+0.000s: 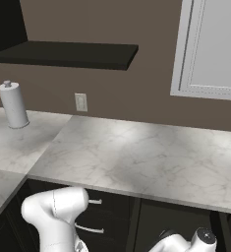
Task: Take the pizza cutter from the drawer on the right and place it on the dining counter for cutting.
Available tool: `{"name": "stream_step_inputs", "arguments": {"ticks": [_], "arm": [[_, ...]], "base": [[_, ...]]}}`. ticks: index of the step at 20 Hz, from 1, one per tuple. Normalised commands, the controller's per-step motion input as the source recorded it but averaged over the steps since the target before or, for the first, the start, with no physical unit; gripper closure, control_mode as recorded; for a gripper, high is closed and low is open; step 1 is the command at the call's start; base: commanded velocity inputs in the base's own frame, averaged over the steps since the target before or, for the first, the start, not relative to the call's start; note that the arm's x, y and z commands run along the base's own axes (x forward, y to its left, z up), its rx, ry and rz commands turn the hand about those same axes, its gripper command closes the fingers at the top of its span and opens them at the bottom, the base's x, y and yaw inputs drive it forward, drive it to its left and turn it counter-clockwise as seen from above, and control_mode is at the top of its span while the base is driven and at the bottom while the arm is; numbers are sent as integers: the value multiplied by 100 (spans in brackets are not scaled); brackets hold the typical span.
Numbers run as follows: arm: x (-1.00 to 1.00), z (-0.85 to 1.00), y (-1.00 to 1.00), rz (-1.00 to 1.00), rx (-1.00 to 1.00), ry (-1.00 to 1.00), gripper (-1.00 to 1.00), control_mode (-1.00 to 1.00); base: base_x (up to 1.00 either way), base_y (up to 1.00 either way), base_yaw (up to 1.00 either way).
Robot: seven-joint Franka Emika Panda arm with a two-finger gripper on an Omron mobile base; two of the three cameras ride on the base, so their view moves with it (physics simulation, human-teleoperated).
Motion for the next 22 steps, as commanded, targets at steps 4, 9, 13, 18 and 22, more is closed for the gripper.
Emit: {"name": "stream_step_inputs", "arguments": {"ticks": [4,9,13,18,22], "arm": [[0,0,0,0,0,0,100,-100],[0,9,-4,0,0,0,100,-100],[-8,69,0,0,0,0,100,-100],[-2,89,1,0,0,0,100,-100],[-7,92,3,0,0,0,100,-100]], "base": [[0,0,0],[0,0,0],[0,0,0],[0,0,0],[0,0,0]]}}
